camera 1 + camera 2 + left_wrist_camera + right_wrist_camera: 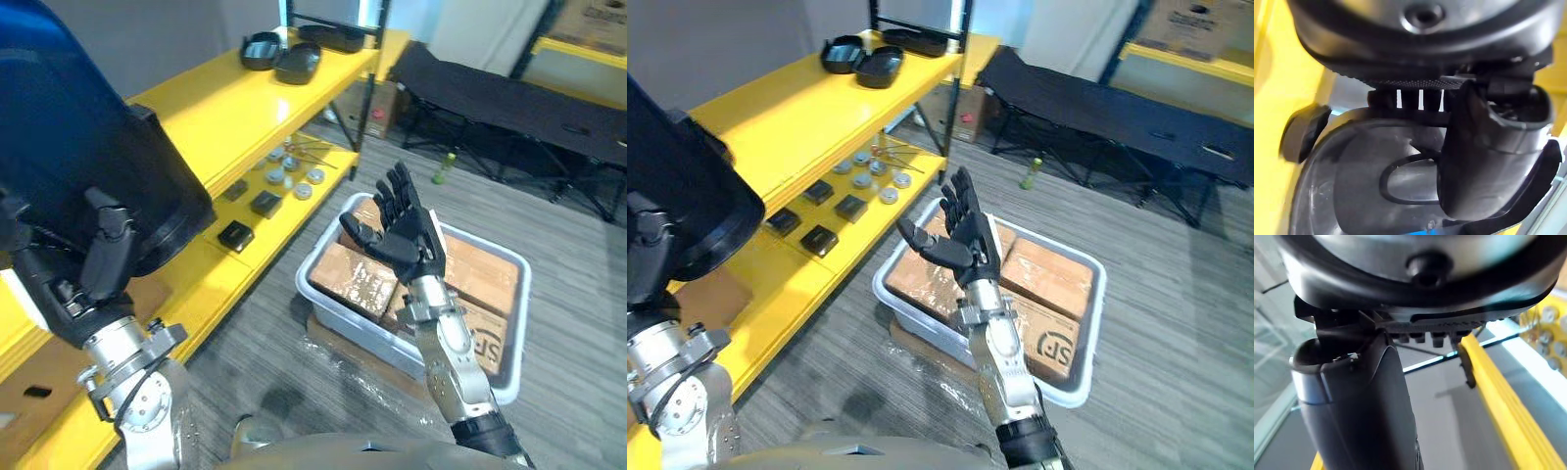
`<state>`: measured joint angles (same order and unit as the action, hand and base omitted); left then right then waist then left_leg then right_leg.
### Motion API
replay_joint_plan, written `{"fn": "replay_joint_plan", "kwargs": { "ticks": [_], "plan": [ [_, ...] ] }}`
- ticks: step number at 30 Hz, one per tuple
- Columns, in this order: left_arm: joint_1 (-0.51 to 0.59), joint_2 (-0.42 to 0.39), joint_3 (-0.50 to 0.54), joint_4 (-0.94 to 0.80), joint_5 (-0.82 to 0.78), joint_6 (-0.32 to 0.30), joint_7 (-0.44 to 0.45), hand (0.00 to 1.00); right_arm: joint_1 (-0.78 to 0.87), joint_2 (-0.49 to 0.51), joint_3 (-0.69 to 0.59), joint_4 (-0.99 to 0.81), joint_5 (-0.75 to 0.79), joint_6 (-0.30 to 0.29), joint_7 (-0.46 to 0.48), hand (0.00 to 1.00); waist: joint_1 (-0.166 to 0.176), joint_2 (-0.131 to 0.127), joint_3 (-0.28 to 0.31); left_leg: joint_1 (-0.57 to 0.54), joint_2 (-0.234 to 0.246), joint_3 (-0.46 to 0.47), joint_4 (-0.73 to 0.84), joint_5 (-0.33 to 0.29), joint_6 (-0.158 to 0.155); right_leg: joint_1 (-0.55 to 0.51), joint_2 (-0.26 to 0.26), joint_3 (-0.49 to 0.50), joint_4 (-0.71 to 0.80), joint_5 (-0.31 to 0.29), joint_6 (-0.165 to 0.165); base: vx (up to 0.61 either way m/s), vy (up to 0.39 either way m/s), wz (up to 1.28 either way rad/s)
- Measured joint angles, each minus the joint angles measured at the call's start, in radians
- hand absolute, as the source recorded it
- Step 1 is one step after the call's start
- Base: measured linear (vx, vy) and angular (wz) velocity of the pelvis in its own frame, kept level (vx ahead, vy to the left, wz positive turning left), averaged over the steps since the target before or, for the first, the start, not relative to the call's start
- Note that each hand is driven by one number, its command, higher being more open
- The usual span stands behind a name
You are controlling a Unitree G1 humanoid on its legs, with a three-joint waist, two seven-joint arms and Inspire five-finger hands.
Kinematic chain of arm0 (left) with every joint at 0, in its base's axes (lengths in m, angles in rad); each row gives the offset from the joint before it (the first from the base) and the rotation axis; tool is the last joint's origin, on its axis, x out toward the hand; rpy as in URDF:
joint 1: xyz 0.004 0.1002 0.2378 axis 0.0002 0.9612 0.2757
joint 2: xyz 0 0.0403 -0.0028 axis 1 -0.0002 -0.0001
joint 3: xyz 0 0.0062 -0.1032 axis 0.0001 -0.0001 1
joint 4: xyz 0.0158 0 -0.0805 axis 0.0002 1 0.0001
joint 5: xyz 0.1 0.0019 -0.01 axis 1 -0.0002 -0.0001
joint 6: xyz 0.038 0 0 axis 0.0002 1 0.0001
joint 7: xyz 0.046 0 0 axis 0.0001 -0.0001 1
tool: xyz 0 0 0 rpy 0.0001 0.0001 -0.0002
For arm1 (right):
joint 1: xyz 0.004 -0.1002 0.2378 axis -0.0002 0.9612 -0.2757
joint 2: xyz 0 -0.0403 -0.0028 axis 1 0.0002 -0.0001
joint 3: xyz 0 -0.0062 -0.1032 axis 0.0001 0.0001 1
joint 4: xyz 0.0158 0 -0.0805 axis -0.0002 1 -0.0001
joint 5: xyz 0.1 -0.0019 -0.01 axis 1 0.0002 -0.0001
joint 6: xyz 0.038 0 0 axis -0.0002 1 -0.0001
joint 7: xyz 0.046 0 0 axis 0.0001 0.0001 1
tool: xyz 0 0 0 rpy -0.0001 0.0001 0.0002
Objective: Walk over and take three plastic housings, then place them on the shelf
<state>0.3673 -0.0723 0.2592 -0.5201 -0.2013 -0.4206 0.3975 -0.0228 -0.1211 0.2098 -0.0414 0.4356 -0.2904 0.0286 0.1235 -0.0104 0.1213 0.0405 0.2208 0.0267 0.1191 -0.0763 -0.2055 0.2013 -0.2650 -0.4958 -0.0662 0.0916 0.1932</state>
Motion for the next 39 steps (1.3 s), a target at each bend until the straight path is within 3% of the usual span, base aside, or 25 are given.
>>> {"fn": "replay_joint_plan", "kwargs": {
  "ticks": [3, 7, 11, 13, 16, 17, 18, 19, 20, 21, 22, 23, 24, 25, 27, 30, 33, 35, 39],
  "plan": [
    [0.038, -0.011, 0.049, -0.004, -0.091, -0.042, -0.010, 0.00, -0.033, 0.007, 0.013, 0.010, -0.007, -0.001, -0.040, 1.00, 0.035, 0.003, 0.003, -0.005, 0.000, -0.018, 0.011, -0.010, -0.001, 0.002, -0.004, -0.018, 0.035, -0.027, 0.000, 0.04, 0.026, 0.23],
    [0.065, -0.019, 0.051, -0.006, -0.125, -0.054, -0.021, 0.00, -0.025, 0.017, 0.012, 0.030, 0.004, 0.002, -0.042, 1.00, 0.038, 0.007, 0.009, -0.052, -0.002, -0.057, 0.068, -0.020, -0.002, 0.015, -0.005, -0.062, 0.061, -0.047, 0.000, 0.05, 0.023, 0.34],
    [0.045, -0.010, -0.016, -0.006, -0.156, -0.054, -0.164, 0.00, 0.018, 0.036, -0.019, 0.026, -0.017, 0.002, -0.052, 1.00, 0.019, -0.004, 0.020, -0.123, -0.025, -0.038, 0.036, 0.060, 0.033, 0.030, -0.012, -0.172, 0.065, -0.061, -0.009, 0.01, 0.002, 0.79],
    [0.039, -0.008, -0.031, -0.006, -0.178, -0.054, -0.228, 0.00, 0.021, 0.041, -0.025, 0.026, -0.066, 0.002, -0.063, 1.00, 0.021, -0.002, 0.023, -0.116, -0.028, -0.044, -0.027, 0.105, 0.030, 0.030, -0.012, -0.193, 0.071, -0.071, -0.002, -0.02, -0.005, 0.52],
    [0.031, 0.002, -0.052, -0.006, -0.190, -0.054, -0.291, 0.00, 0.034, 0.042, -0.032, 0.004, -0.136, 0.001, -0.109, 1.00, 0.016, 0.002, 0.037, -0.113, -0.041, -0.053, -0.044, 0.116, 0.030, 0.019, -0.044, -0.200, 0.154, -0.120, -0.021, -0.03, 0.019, 0.28],
    [0.031, 0.005, -0.059, -0.006, -0.191, -0.054, -0.305, 0.00, 0.049, 0.044, -0.037, -0.014, -0.139, 0.001, -0.121, 1.00, 0.010, 0.002, 0.037, -0.119, -0.047, -0.063, -0.044, 0.115, 0.033, 0.005, -0.057, -0.183, 0.196, -0.140, -0.041, -0.02, 0.073, 0.54],
    [0.024, 0.016, -0.075, -0.006, -0.190, -0.054, -0.334, 0.00, 0.088, 0.048, -0.052, -0.052, -0.137, -0.001, -0.146, 1.00, -0.003, 0.003, 0.038, -0.124, -0.062, -0.092, -0.047, 0.117, 0.041, -0.026, -0.077, -0.103, 0.283, -0.162, -0.074, -0.01, 0.089, 0.76],
    [0.015, 0.041, -0.096, -0.006, -0.190, -0.055, -0.352, 0.00, 0.128, 0.057, -0.071, -0.078, -0.136, -0.005, -0.163, 1.00, -0.019, 0.003, 0.038, -0.128, -0.071, -0.121, -0.060, 0.132, 0.053, -0.066, -0.094, -0.013, 0.376, -0.162, -0.074, -0.01, 0.080, 0.80],
    [0.010, 0.055, -0.104, -0.006, -0.190, -0.055, -0.361, 0.00, 0.144, 0.062, -0.081, -0.085, -0.136, -0.007, -0.167, 1.00, -0.024, 0.002, 0.038, -0.129, -0.074, -0.132, -0.069, 0.141, 0.055, -0.088, -0.099, 0.018, 0.415, -0.163, -0.074, -0.01, 0.027, 0.67],
    [-0.006, 0.078, -0.112, -0.006, -0.191, -0.056, -0.376, 0.00, 0.169, 0.079, -0.100, -0.086, -0.135, -0.012, -0.166, 1.00, -0.027, -0.002, 0.040, -0.133, -0.080, -0.144, -0.089, 0.156, 0.056, -0.112, -0.093, 0.050, 0.454, -0.232, -0.072, -0.02, -0.068, 0.48],
    [-0.026, 0.098, -0.109, -0.004, -0.199, -0.060, -0.376, 0.00, 0.178, 0.093, -0.106, -0.086, -0.130, -0.015, -0.157, 1.00, -0.034, -0.037, 0.040, -0.140, -0.105, -0.153, -0.101, 0.181, 0.047, -0.111, -0.081, 0.050, 0.442, -0.310, -0.077, -0.01, -0.109, 0.33],
    [-0.031, 0.102, -0.110, 0.002, -0.204, -0.061, -0.375, 0.00, 0.176, 0.091, -0.110, -0.085, -0.119, -0.015, -0.143, 1.00, -0.033, -0.041, 0.040, -0.143, -0.111, -0.151, -0.102, 0.187, 0.039, -0.106, -0.084, 0.060, 0.422, -0.323, -0.060, -0.02, -0.139, 0.23],
    [-0.041, 0.091, -0.120, 0.012, -0.221, -0.060, -0.361, 0.00, 0.170, 0.086, -0.122, -0.085, -0.109, -0.027, -0.109, 1.00, -0.038, -0.034, 0.045, -0.163, -0.111, -0.151, -0.091, 0.200, 0.044, -0.103, -0.071, 0.068, 0.394, -0.327, -0.036, -0.06, -0.095, 0.13],
    [-0.043, 0.075, -0.139, 0.012, -0.221, -0.059, -0.337, 0.00, 0.162, 0.078, -0.135, -0.085, -0.113, -0.040, -0.076, 1.00, -0.045, -0.006, 0.064, -0.173, -0.098, -0.143, -0.084, 0.212, 0.045, -0.096, -0.050, 0.069, 0.371, -0.324, -0.029, -0.08, -0.066, 0.14],
    [-0.040, 0.060, -0.150, 0.012, -0.221, -0.056, -0.318, 0.00, 0.162, 0.060, -0.140, -0.085, -0.113, -0.047, -0.047, 1.00, -0.046, 0.026, 0.078, -0.173, -0.075, -0.130, -0.084, 0.224, 0.047, -0.090, -0.024, 0.072, 0.354, -0.315, -0.013, -0.15, -0.054, -0.02],
    [-0.031, 0.047, -0.150, 0.011, -0.221, -0.056, -0.294, 0.00, 0.162, 0.028, -0.140, -0.086, -0.112, -0.050, -0.019, 1.00, -0.047, 0.042, 0.079, -0.173, -0.043, -0.075, -0.083, 0.239, 0.070, -0.092, 0.004, 0.072, 0.351, -0.325, -0.028, -0.15, -0.054, -0.02],
    [0.018, 0.046, -0.144, 0.010, -0.222, -0.059, -0.290, 0.00, 0.163, 0.017, -0.139, -0.090, -0.097, -0.069, -0.004, 1.00, -0.046, 0.033, 0.085, -0.177, -0.037, -0.054, -0.075, 0.231, 0.080, -0.098, 0.005, 0.075, 0.357, -0.326, -0.030, -0.04, -0.006, -0.01],
    [0.034, 0.046, -0.143, 0.010, -0.222, -0.059, -0.284, 0.00, 0.161, 0.022, -0.125, -0.093, -0.066, -0.077, 0.005, 1.00, -0.040, 0.023, 0.090, -0.199, -0.038, -0.049, -0.040, 0.211, 0.070, -0.108, 0.000, 0.079, 0.364, -0.325, -0.030, -0.01, 0.022, -0.03],
    [0.035, 0.032, -0.114, 0.009, -0.222, -0.059, -0.266, 0.00, 0.152, 0.049, -0.059, -0.092, -0.056, -0.092, 0.006, 1.00, -0.017, 0.010, 0.105, -0.268, -0.060, -0.041, 0.161, 0.093, 0.064, -0.106, -0.040, 0.091, 0.404, -0.344, -0.013, 0.01, 0.085, -0.07]
  ]
}}
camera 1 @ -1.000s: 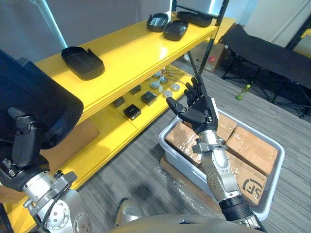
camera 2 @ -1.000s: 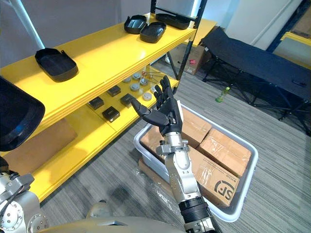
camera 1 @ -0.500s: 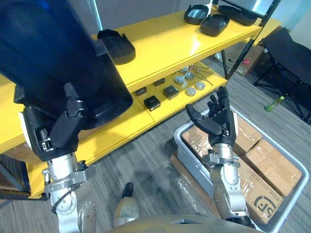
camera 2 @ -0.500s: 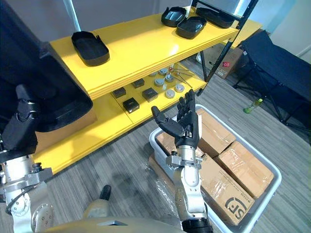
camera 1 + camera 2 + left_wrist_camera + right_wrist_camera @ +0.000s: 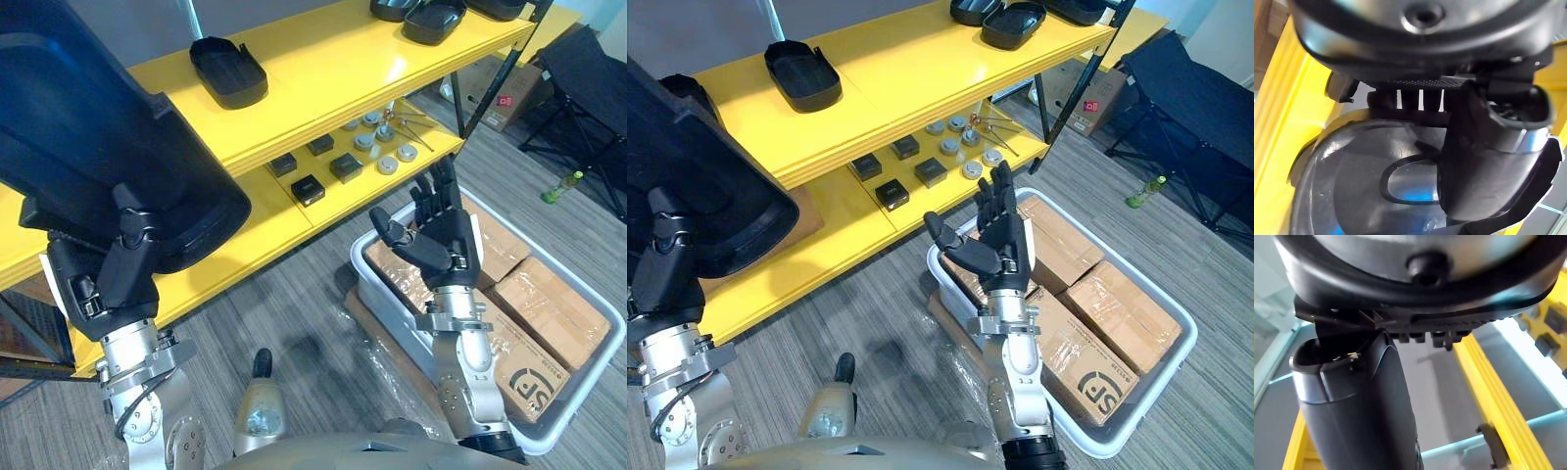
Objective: Walk over and take three plastic housings, then place them on the shelf
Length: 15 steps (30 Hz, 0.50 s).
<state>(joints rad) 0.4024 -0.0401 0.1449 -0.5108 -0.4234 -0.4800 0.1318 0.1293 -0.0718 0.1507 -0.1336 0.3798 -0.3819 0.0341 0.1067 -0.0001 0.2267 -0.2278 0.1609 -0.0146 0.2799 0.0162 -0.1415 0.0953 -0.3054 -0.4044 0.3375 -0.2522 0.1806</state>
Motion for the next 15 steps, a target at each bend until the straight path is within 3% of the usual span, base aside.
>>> {"fn": "replay_joint_plan", "kwargs": {
  "ticks": [2, 4, 5, 6, 7, 8, 9, 10, 11, 12, 13, 15],
  "plan": [
    [0.000, -0.003, 0.019, -0.007, 0.001, 0.000, 0.000, 0.00, -0.026, 0.001, 0.031, 0.003, -0.007, 0.000, -0.023, 1.00, 0.005, 0.005, 0.013, -0.033, -0.012, 0.000, 0.142, -0.087, 0.011, 0.032, -0.022, -0.003, 0.015, -0.019, 0.015, 0.05, 0.147, 0.01],
    [-0.001, 0.001, 0.035, -0.031, 0.004, 0.000, 0.000, 0.00, -0.047, 0.018, 0.041, 0.004, -0.014, -0.002, -0.049, 1.00, 0.029, -0.009, 0.014, -0.058, -0.048, 0.016, 0.271, -0.183, 0.058, 0.076, -0.062, -0.011, -0.003, -0.029, 0.001, 0.11, 0.247, 0.07],
    [-0.002, 0.001, 0.036, -0.041, 0.005, 0.000, 0.000, 0.00, -0.048, 0.021, 0.038, 0.004, -0.014, -0.004, -0.051, 1.00, 0.029, -0.013, 0.011, -0.058, -0.059, 0.021, 0.283, -0.209, 0.068, 0.091, -0.068, -0.014, -0.003, -0.023, -0.024, 0.24, 0.326, 0.29],
    [-0.017, -0.002, 0.041, -0.047, 0.012, -0.001, -0.002, 0.00, -0.050, 0.025, 0.025, 0.004, -0.014, -0.009, -0.053, 1.00, 0.029, -0.011, 0.008, -0.063, -0.079, 0.014, 0.300, -0.234, 0.067, 0.068, -0.094, 0.002, 0.090, 0.026, -0.081, 0.27, 0.384, 0.50],
    [-0.026, 0.002, 0.057, -0.048, 0.033, 0.000, -0.001, 0.00, -0.050, 0.029, 0.024, 0.006, -0.014, -0.009, -0.054, 1.00, 0.027, -0.015, 0.000, -0.056, -0.101, 0.004, 0.288, -0.240, 0.082, -0.004, -0.126, 0.032, 0.211, 0.113, -0.133, 0.19, 0.279, 0.48],
    [-0.029, 0.007, 0.069, -0.049, 0.043, 0.000, -0.001, 0.00, -0.052, 0.029, 0.024, 0.006, -0.016, -0.011, -0.054, 1.00, 0.026, -0.019, -0.002, -0.044, -0.109, 0.003, 0.270, -0.242, 0.092, -0.037, -0.137, 0.052, 0.262, 0.165, -0.153, 0.19, 0.278, 0.36],
    [-0.034, 0.017, 0.081, -0.049, 0.052, 0.001, 0.002, 0.00, -0.058, 0.033, 0.027, 0.008, -0.034, -0.014, -0.055, 1.00, 0.026, -0.025, -0.005, -0.025, -0.123, -0.010, 0.238, -0.239, 0.106, -0.085, -0.142, 0.102, 0.340, 0.218, -0.145, 0.24, 0.155, 0.29],
    [-0.046, 0.026, 0.093, -0.048, 0.054, 0.004, 0.012, 0.00, -0.068, 0.041, 0.030, 0.012, -0.083, -0.020, -0.055, 1.00, 0.021, -0.018, -0.001, -0.005, -0.126, -0.032, 0.209, -0.235, 0.121, -0.131, -0.111, 0.148, 0.426, 0.181, -0.131, 0.36, 0.181, 0.66],
    [-0.064, 0.029, 0.096, -0.047, 0.054, 0.005, 0.023, 0.00, -0.084, 0.031, 0.035, 0.012, -0.152, -0.022, -0.058, 1.00, 0.001, -0.025, -0.005, 0.046, -0.135, -0.073, 0.152, -0.220, 0.134, -0.167, -0.027, 0.182, 0.485, 0.076, -0.118, 0.31, 0.066, 0.75],
    [-0.068, 0.029, 0.096, -0.046, 0.054, 0.005, 0.024, 0.00, -0.090, 0.023, 0.034, 0.011, -0.179, -0.022, -0.059, 1.00, -0.005, -0.019, -0.003, 0.072, -0.136, -0.088, 0.127, -0.208, 0.128, -0.170, 0.017, 0.190, 0.465, 0.043, -0.122, 0.38, 0.052, 1.01],
    [-0.094, 0.037, 0.085, -0.041, 0.054, 0.005, 0.026, 0.00, -0.106, -0.002, 0.031, -0.001, -0.216, -0.029, -0.068, 1.00, -0.011, -0.013, -0.003, 0.126, -0.140, -0.123, 0.064, -0.195, 0.128, -0.189, 0.112, 0.192, 0.361, -0.010, -0.136, 0.33, 0.015, 0.79],
    [-0.128, 0.048, 0.068, -0.029, 0.054, 0.002, 0.031, 0.00, -0.118, -0.033, 0.019, -0.035, -0.220, -0.040, -0.081, 1.00, -0.023, -0.013, -0.009, 0.144, -0.150, -0.170, 0.037, -0.188, 0.126, -0.236, 0.183, 0.224, 0.246, -0.019, -0.147, 0.34, -0.057, 1.00]
  ]
}}
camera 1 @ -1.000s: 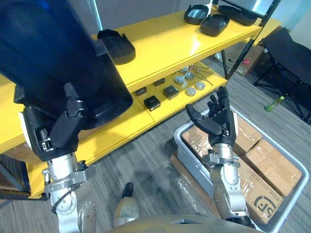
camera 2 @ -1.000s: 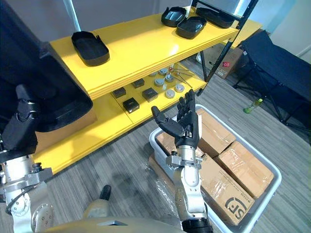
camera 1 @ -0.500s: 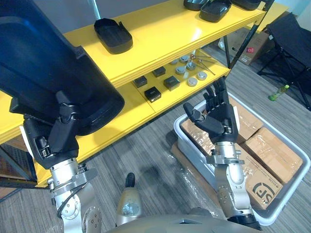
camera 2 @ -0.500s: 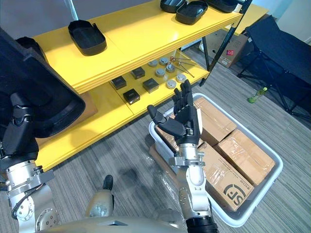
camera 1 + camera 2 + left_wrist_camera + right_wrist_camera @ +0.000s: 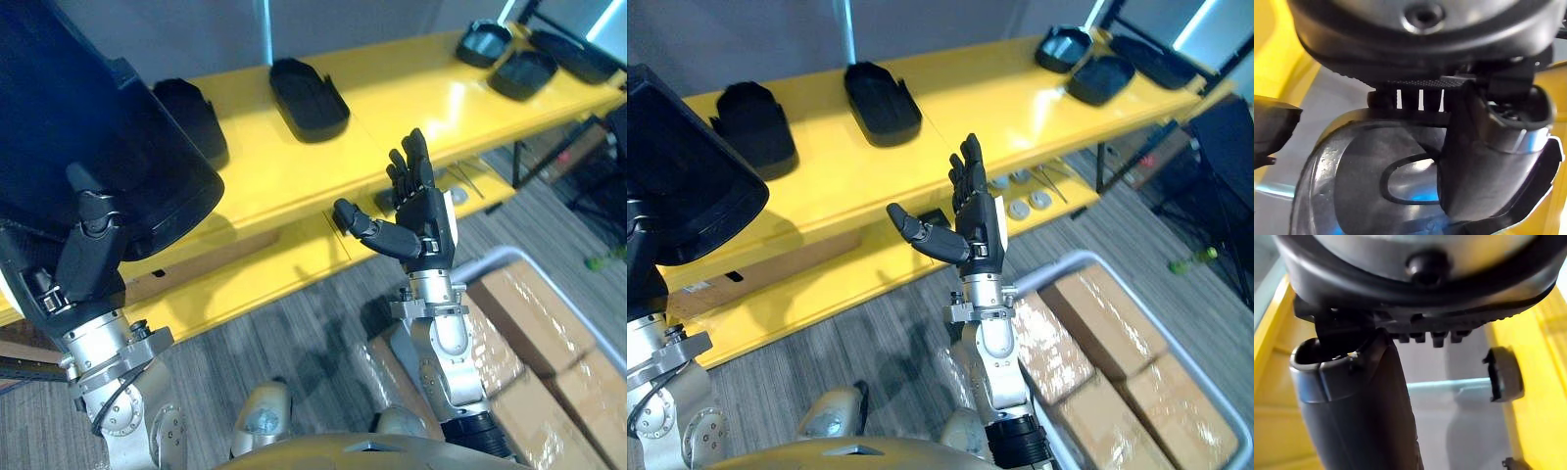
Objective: Walk over and take three plastic housings, then place them on the shelf
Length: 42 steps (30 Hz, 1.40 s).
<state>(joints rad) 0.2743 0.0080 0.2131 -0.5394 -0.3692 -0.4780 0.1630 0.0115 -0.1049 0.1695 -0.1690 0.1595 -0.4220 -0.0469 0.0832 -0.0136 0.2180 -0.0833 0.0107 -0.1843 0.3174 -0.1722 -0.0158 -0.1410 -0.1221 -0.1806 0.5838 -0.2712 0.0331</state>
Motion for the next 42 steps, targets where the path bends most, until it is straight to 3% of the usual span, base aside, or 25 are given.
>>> {"fn": "replay_joint_plan", "kwargs": {
  "ticks": [2, 3, 4, 7, 14, 16, 18, 19, 20, 22, 24, 25, 26, 27, 28, 29, 30, 31, 33, 34, 35, 37, 39, 42],
  "plan": [
    [-0.015, 0.006, -0.016, 0.027, 0.003, -0.005, 0.010, 0.00, -0.013, -0.027, -0.033, -0.047, -0.039, -0.008, -0.031, 1.00, -0.016, -0.011, -0.010, 0.015, -0.027, -0.046, -0.007, 0.000, -0.003, -0.040, 0.036, 0.059, -0.134, 0.033, 0.009, 0.28, -0.116, 1.08],
    [-0.008, 0.011, -0.023, 0.040, 0.017, -0.001, 0.021, 0.00, -0.028, -0.040, -0.057, -0.070, -0.038, -0.011, -0.050, 1.00, -0.024, -0.029, -0.021, 0.027, -0.063, -0.059, -0.004, -0.013, -0.021, -0.046, 0.019, 0.066, -0.251, 0.200, -0.011, 0.29, -0.159, 0.99],
    [-0.003, -0.013, -0.035, 0.064, 0.023, 0.002, 0.023, 0.00, -0.049, -0.072, -0.091, -0.071, -0.037, -0.022, -0.064, 1.00, -0.028, 0.011, -0.035, 0.031, -0.052, -0.077, 0.008, -0.034, -0.031, -0.024, 0.022, 0.040, -0.261, 0.207, -0.008, 0.31, -0.146, 0.79],
    [0.007, -0.013, -0.037, 0.063, 0.022, 0.004, 0.019, 0.00, -0.104, -0.130, -0.156, -0.071, -0.033, -0.037, -0.081, 1.00, -0.002, 0.051, -0.061, 0.057, 0.003, -0.048, -0.024, -0.037, -0.034, 0.068, 0.074, 0.015, -0.411, 0.238, -0.024, 0.25, -0.095, 0.17],
    [0.011, -0.013, -0.044, 0.063, 0.024, 0.012, -0.016, 0.00, -0.100, -0.129, -0.189, -0.092, 0.013, -0.048, -0.086, 1.00, -0.005, 0.052, -0.075, 0.073, 0.019, 0.009, -0.043, -0.035, -0.035, 0.111, 0.083, 0.011, -0.470, 0.241, -0.029, 0.10, 0.014, 0.02],
    [0.007, -0.009, -0.059, 0.063, 0.024, 0.014, -0.026, 0.00, -0.046, -0.105, -0.219, -0.116, 0.012, -0.057, -0.098, 1.00, -0.023, 0.052, -0.076, 0.042, 0.012, 0.136, -0.041, -0.003, -0.040, 0.128, 0.050, -0.055, -0.483, 0.240, -0.028, 0.00, 0.073, 0.77],
    [0.001, -0.009, -0.071, 0.063, 0.029, 0.019, -0.031, 0.00, -0.021, -0.087, -0.270, -0.145, 0.012, -0.075, -0.104, 1.00, -0.043, 0.049, -0.075, 0.011, -0.018, 0.209, -0.064, 0.057, -0.041, 0.129, -0.009, -0.131, -0.488, 0.242, -0.026, -0.04, 0.104, 1.29],
    [-0.001, -0.009, -0.078, 0.063, 0.035, 0.020, -0.027, 0.00, -0.021, -0.085, -0.291, -0.148, 0.013, -0.079, -0.107, 1.00, -0.044, 0.050, -0.076, -0.017, -0.014, 0.243, -0.050, 0.054, -0.031, 0.133, -0.033, -0.159, -0.493, 0.246, -0.020, -0.07, 0.134, 1.25],
    [-0.001, -0.008, -0.080, 0.063, 0.048, 0.020, -0.021, 0.00, -0.026, -0.082, -0.308, -0.148, 0.016, -0.080, -0.107, 1.00, -0.043, 0.052, -0.076, -0.032, 0.018, 0.278, -0.040, 0.041, -0.026, 0.136, -0.049, -0.186, -0.489, 0.246, -0.019, -0.07, 0.144, 1.05],
    [0.008, -0.008, -0.080, 0.063, 0.058, 0.021, -0.021, 0.00, -0.030, -0.077, -0.313, -0.148, 0.034, -0.080, -0.096, 1.00, -0.043, 0.046, -0.071, -0.068, 0.103, 0.299, 0.006, 0.036, -0.054, 0.152, -0.093, -0.218, -0.479, 0.246, -0.016, -0.07, 0.189, 0.76],
    [0.023, -0.009, -0.079, 0.064, 0.037, 0.025, -0.037, 0.00, -0.030, -0.080, -0.296, -0.148, 0.066, -0.079, -0.046, 1.00, -0.046, 0.033, -0.064, -0.087, 0.197, 0.325, 0.046, 0.066, -0.069, 0.160, -0.174, -0.234, -0.434, 0.235, 0.037, -0.05, 0.375, 0.40],
    [0.044, -0.008, -0.078, 0.064, 0.019, 0.025, -0.054, 0.00, -0.027, -0.083, -0.288, -0.148, 0.087, -0.078, -0.019, 1.00, -0.049, 0.043, -0.070, -0.081, 0.230, 0.331, 0.048, 0.129, -0.056, 0.159, -0.221, -0.228, -0.402, 0.230, 0.084, -0.02, 0.414, 0.15],
    [0.055, -0.009, -0.078, 0.064, 0.014, 0.025, -0.065, 0.00, -0.026, -0.087, -0.283, -0.149, 0.094, -0.078, -0.008, 1.00, -0.053, 0.052, -0.075, -0.077, 0.237, 0.333, 0.054, 0.205, -0.042, 0.156, -0.238, -0.224, -0.386, 0.223, 0.108, -0.01, 0.467, 0.14],
    [0.077, -0.011, -0.080, 0.065, 0.009, 0.025, -0.098, 0.00, -0.024, -0.097, -0.284, -0.148, 0.105, -0.079, 0.004, 1.00, -0.063, 0.086, -0.089, -0.075, 0.229, 0.333, 0.067, 0.239, -0.080, 0.143, -0.268, -0.208, -0.370, 0.218, 0.149, -0.02, 0.430, 0.18],
    [0.083, -0.004, -0.078, 0.065, 0.008, 0.025, -0.129, 0.00, -0.021, -0.090, -0.284, -0.148, 0.130, -0.082, 0.009, 1.00, -0.067, 0.096, -0.098, -0.060, 0.204, 0.350, 0.042, 0.157, -0.098, 0.139, -0.291, -0.196, -0.378, 0.215, 0.156, -0.05, 0.727, 0.45],
    [0.079, 0.006, -0.080, 0.061, 0.002, 0.025, -0.183, 0.00, -0.017, -0.074, -0.286, -0.147, 0.173, -0.087, 0.013, 1.00, -0.082, 0.102, -0.101, -0.041, 0.173, 0.365, -0.020, 0.059, -0.140, 0.144, -0.309, -0.190, -0.399, 0.223, 0.170, -0.05, 0.627, 0.51],
    [0.068, 0.026, -0.076, 0.063, -0.009, 0.029, -0.232, 0.00, -0.015, -0.033, -0.289, -0.136, 0.206, -0.087, 0.014, 1.00, -0.086, 0.066, -0.081, -0.037, 0.136, 0.379, -0.014, 0.053, -0.127, 0.157, -0.348, -0.166, -0.411, 0.230, 0.178, -0.06, 0.611, 0.41],
    [0.079, 0.046, -0.080, 0.062, -0.028, 0.052, -0.286, 0.00, -0.001, 0.006, -0.276, -0.125, 0.223, -0.083, 0.013, 1.00, -0.078, 0.038, -0.072, -0.034, 0.111, 0.392, 0.001, 0.037, -0.108, 0.172, -0.352, -0.142, -0.435, 0.253, 0.155, -0.02, 0.321, 0.09],
    [0.088, 0.065, -0.079, 0.070, -0.046, 0.094, -0.334, 0.00, 0.020, 0.030, -0.230, -0.116, 0.218, -0.079, 0.019, 1.00, -0.055, 0.024, -0.072, -0.026, 0.107, 0.421, 0.035, 0.001, -0.092, 0.176, -0.347, -0.180, -0.434, 0.349, 0.153, 0.01, 0.266, -0.40],
    [0.088, 0.082, -0.078, 0.071, -0.053, 0.123, -0.344, 0.00, 0.020, 0.035, -0.203, -0.116, 0.201, -0.078, 0.022, 1.00, -0.058, 0.033, -0.067, -0.009, 0.116, 0.438, 0.021, -0.001, -0.080, 0.167, -0.342, -0.203, -0.421, 0.380, 0.156, 0.02, 0.177, -0.49],
    [0.086, 0.089, -0.078, 0.071, -0.054, 0.133, -0.347, 0.00, 0.020, 0.034, -0.194, -0.116, 0.200, -0.079, 0.028, 1.00, -0.063, 0.031, -0.070, -0.001, 0.117, 0.441, 0.007, 0.003, -0.075, 0.159, -0.328, -0.206, -0.410, 0.374, 0.149, 0.04, 0.140, -0.37],
    [0.069, 0.122, -0.088, 0.072, -0.070, 0.160, -0.378, 0.00, 0.018, 0.032, -0.189, -0.118, 0.200, -0.079, 0.045, 1.00, -0.092, 0.034, -0.073, 0.019, 0.124, 0.436, -0.059, 0.034, -0.068, 0.149, -0.214, -0.158, -0.440, 0.296, 0.141, 0.06, -0.002, -0.04],
    [0.022, 0.138, -0.107, 0.085, -0.067, 0.176, -0.383, 0.00, 0.021, 0.030, -0.212, -0.120, 0.200, -0.078, 0.044, 1.00, -0.113, 0.033, -0.077, 0.010, 0.119, 0.419, -0.084, 0.056, -0.073, 0.177, -0.146, -0.079, -0.529, 0.288, 0.133, 0.07, -0.008, 0.30],
    [-0.053, 0.137, -0.160, 0.109, -0.027, 0.223, -0.343, 0.00, 0.032, 0.029, -0.276, -0.118, 0.200, -0.050, 0.036, 1.00, -0.119, 0.063, -0.083, -0.006, 0.112, 0.389, -0.097, 0.078, -0.075, 0.178, -0.134, -0.090, -0.538, 0.296, 0.136, 0.07, -0.004, 0.29]
  ]
}}
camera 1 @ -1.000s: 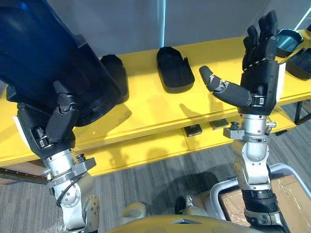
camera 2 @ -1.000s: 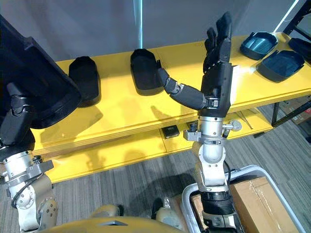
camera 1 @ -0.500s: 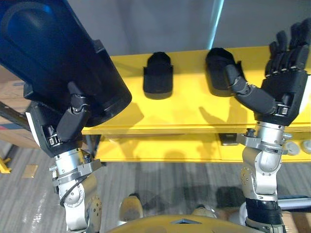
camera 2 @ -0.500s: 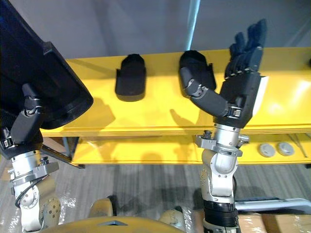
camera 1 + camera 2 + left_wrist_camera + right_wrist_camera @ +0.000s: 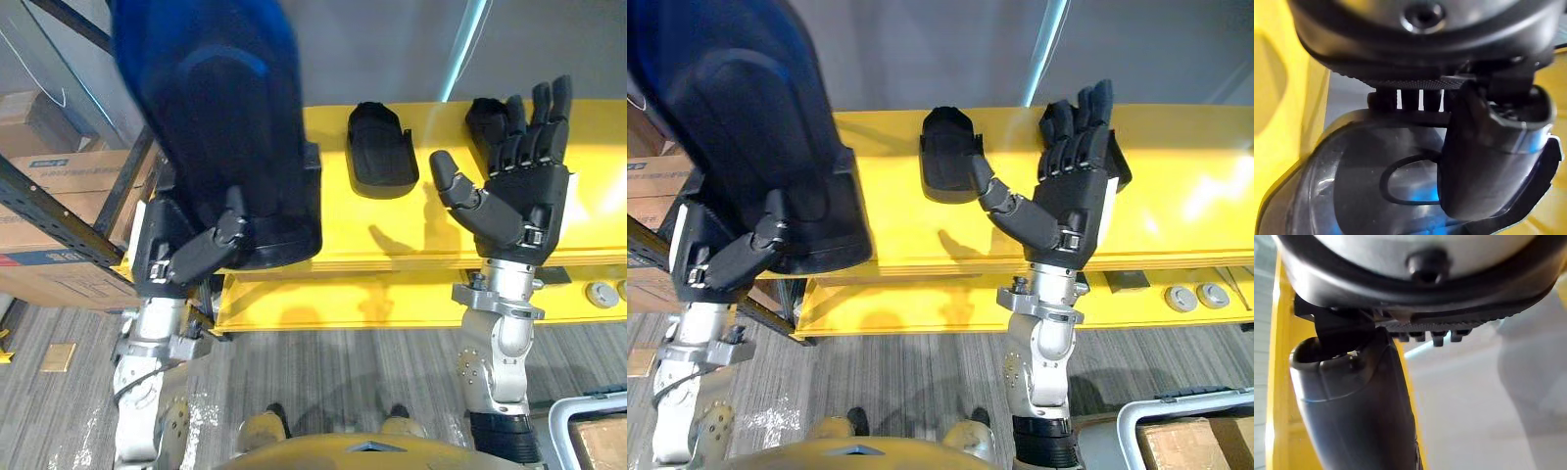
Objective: Walk over and take three plastic housings, then place them on the shelf
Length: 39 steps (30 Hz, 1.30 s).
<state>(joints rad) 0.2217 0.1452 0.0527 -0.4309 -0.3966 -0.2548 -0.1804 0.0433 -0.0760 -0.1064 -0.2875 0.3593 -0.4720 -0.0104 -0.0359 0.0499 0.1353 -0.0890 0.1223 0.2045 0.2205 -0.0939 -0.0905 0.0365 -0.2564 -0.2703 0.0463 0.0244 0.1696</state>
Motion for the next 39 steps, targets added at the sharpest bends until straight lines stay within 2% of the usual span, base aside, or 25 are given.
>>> {"fn": "replay_joint_plan", "kwargs": {
  "ticks": [2, 8, 11, 13, 15, 17, 19, 22, 25, 29, 30, 39],
  "plan": [
    [-0.012, -0.009, -0.012, 0.003, 0.057, 0.024, 0.047, 0.00, 0.004, -0.013, -0.029, 0.000, -0.002, 0.020, -0.004, 1.00, -0.006, 0.017, -0.006, 0.004, 0.007, -0.017, -0.026, 0.015, -0.008, 0.004, 0.013, -0.002, 0.000, -0.002, -0.003, 0.06, -0.046, 0.24],
    [-0.023, -0.011, 0.000, 0.021, 0.109, 0.083, 0.189, 0.00, 0.014, -0.056, -0.060, -0.023, 0.000, 0.040, 0.006, 1.00, -0.004, 0.014, -0.002, 0.060, 0.018, -0.021, -0.133, 0.074, -0.024, 0.015, 0.034, -0.013, 0.010, -0.023, -0.035, 0.00, -0.052, 0.07],
    [-0.085, -0.008, 0.021, 0.138, 0.141, 0.116, 0.272, 0.00, 0.020, -0.056, -0.053, -0.026, 0.001, 0.055, 0.023, 1.00, -0.002, 0.013, 0.000, 0.062, 0.013, -0.018, -0.153, 0.091, -0.024, -0.019, 0.026, 0.008, 0.066, -0.060, -0.035, -0.07, -0.007, -0.01],
    [-0.126, -0.003, 0.058, 0.237, 0.163, 0.158, 0.340, 0.00, 0.019, -0.058, -0.040, -0.026, 0.003, 0.055, 0.033, 1.00, -0.011, 0.017, 0.006, 0.063, 0.012, -0.012, -0.191, 0.122, -0.024, -0.056, 0.025, 0.021, 0.097, -0.070, -0.037, -0.10, -0.019, -0.07],
    [-0.148, 0.010, 0.077, 0.297, 0.171, 0.179, 0.370, 0.00, 0.019, -0.070, -0.037, -0.026, 0.008, 0.061, 0.041, 1.00, -0.020, 0.022, 0.013, 0.064, 0.012, -0.005, -0.206, 0.134, -0.023, -0.073, 0.025, 0.031, 0.110, -0.070, -0.037, -0.07, -0.008, -0.11],
    [-0.184, 0.038, 0.094, 0.365, 0.152, 0.199, 0.377, 0.00, 0.021, -0.082, -0.034, -0.026, 0.096, 0.083, 0.093, 1.00, -0.026, 0.025, 0.014, 0.065, 0.012, 0.003, -0.211, 0.140, -0.024, -0.086, 0.025, 0.043, 0.119, -0.069, -0.035, -0.05, 0.004, -0.15],
    [-0.266, 0.081, 0.106, 0.464, 0.121, 0.200, 0.356, 0.00, 0.019, -0.085, -0.018, -0.026, 0.198, 0.105, 0.161, 1.00, -0.025, 0.033, 0.020, 0.069, 0.012, 0.011, -0.211, 0.144, -0.022, -0.099, 0.023, 0.058, 0.137, -0.070, -0.037, -0.04, 0.007, -0.16],
    [-0.380, 0.164, 0.106, 0.604, 0.050, 0.200, 0.297, 0.00, 0.005, -0.096, 0.047, -0.026, 0.216, 0.141, 0.229, 1.00, -0.044, 0.042, 0.032, 0.068, 0.007, 0.013, -0.214, 0.155, -0.018, -0.123, 0.015, 0.066, 0.177, -0.085, -0.032, -0.06, 0.003, -0.03],
    [-0.483, 0.209, 0.106, 0.735, -0.061, 0.199, 0.233, 0.00, -0.028, -0.143, 0.154, -0.023, 0.236, 0.183, 0.293, 1.00, -0.051, 0.048, 0.055, 0.073, 0.006, 0.031, -0.226, 0.170, -0.018, -0.163, 0.012, 0.093, 0.230, -0.107, -0.040, -0.09, -0.012, -0.17],
    [-0.539, 0.209, 0.103, 0.825, -0.117, 0.202, 0.212, 0.00, -0.053, -0.165, 0.211, -0.020, 0.236, 0.210, 0.322, 1.00, -0.059, 0.055, 0.066, 0.071, -0.002, 0.036, -0.226, 0.177, -0.013, -0.200, 0.000, 0.110, 0.290, -0.137, -0.038, -0.05, -0.022, -0.04],
    [-0.545, 0.209, 0.104, 0.835, -0.125, 0.215, 0.215, 0.00, -0.062, -0.165, 0.217, -0.019, 0.237, 0.216, 0.327, 1.00, -0.066, 0.059, 0.068, 0.069, -0.008, 0.035, -0.227, 0.178, -0.013, -0.213, -0.008, 0.113, 0.313, -0.145, -0.031, -0.05, -0.026, 0.03],
    [-0.637, 0.229, 0.140, 0.937, -0.052, 0.336, 0.286, 0.00, -0.064, -0.170, 0.268, -0.019, 0.237, 0.261, 0.304, 1.00, -0.083, 0.080, 0.081, 0.063, -0.011, 0.049, -0.227, 0.188, -0.016, -0.262, -0.017, 0.134, 0.385, -0.178, -0.039, -0.02, -0.011, -0.03]
  ]
}}
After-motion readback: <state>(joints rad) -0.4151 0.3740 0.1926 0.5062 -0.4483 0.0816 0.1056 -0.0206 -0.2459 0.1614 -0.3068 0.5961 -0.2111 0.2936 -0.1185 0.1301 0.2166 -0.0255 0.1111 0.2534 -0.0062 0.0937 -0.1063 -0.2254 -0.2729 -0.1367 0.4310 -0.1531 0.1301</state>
